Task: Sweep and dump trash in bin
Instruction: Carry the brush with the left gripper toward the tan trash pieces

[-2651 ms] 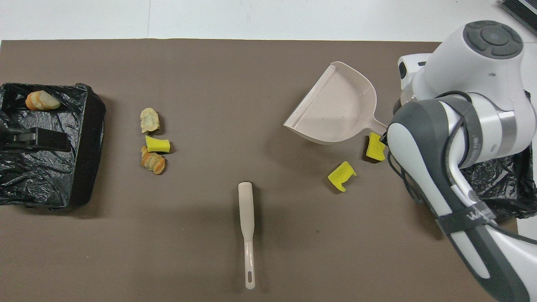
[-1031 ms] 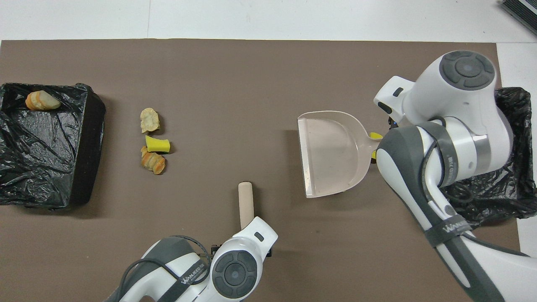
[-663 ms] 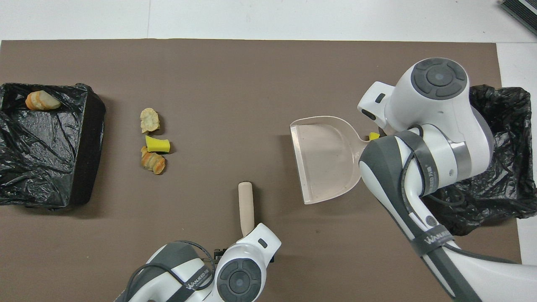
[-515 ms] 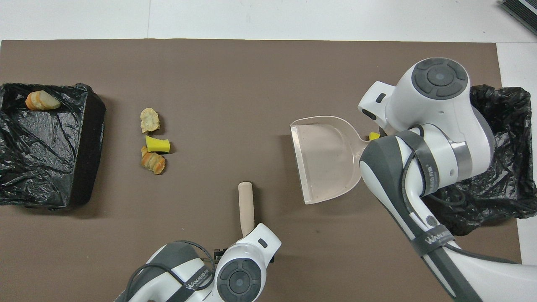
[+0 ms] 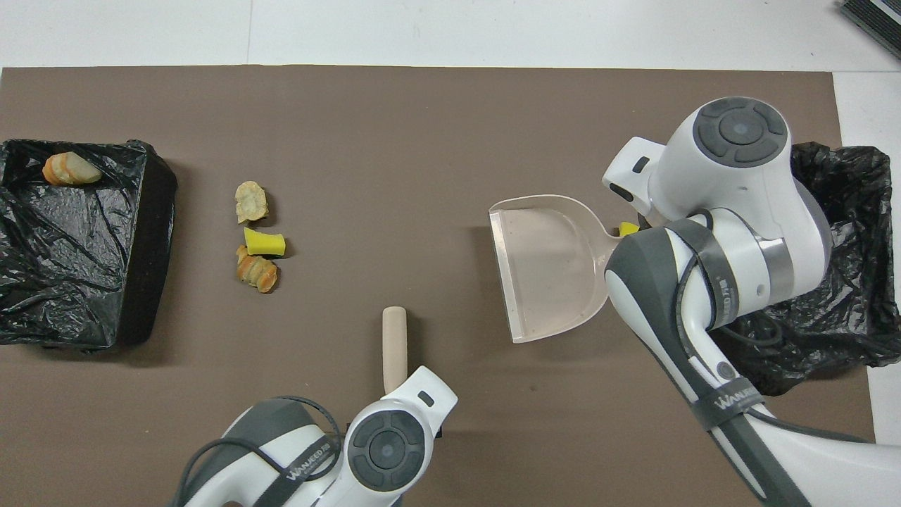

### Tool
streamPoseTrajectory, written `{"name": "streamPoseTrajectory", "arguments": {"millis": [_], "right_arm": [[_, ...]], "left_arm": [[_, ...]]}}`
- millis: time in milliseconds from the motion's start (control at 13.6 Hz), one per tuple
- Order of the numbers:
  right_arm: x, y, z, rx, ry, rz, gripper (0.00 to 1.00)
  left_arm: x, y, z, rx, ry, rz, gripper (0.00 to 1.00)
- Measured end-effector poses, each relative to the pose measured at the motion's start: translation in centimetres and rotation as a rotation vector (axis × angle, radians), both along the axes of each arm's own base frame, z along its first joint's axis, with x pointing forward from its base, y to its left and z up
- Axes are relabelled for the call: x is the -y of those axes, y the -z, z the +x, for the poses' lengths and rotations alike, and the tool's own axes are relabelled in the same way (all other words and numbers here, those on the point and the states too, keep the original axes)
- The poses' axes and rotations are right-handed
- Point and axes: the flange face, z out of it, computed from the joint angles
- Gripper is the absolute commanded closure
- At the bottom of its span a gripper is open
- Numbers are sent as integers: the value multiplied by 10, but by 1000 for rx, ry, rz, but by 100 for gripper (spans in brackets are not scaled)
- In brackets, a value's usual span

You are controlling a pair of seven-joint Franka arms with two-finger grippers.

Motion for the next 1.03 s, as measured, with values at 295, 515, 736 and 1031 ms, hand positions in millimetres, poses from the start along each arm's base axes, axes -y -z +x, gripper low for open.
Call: {"name": "streamPoseTrajectory", "arguments": {"millis": [295, 515, 736, 1031], "right_arm": [[-4, 4, -1, 7, -8, 4, 100], [-17, 10, -5, 7, -33, 5, 100], [-42, 29, -15, 24, -73, 14, 100], [-86, 58, -37, 45, -76, 20, 100]], "left_arm": [[-73, -57, 54, -12, -38, -12, 100], [-137, -75, 98, 1, -91, -34, 100], [-203, -71, 138, 11, -103, -37, 100], [-269, -49, 182, 6, -116, -32, 100]]}}
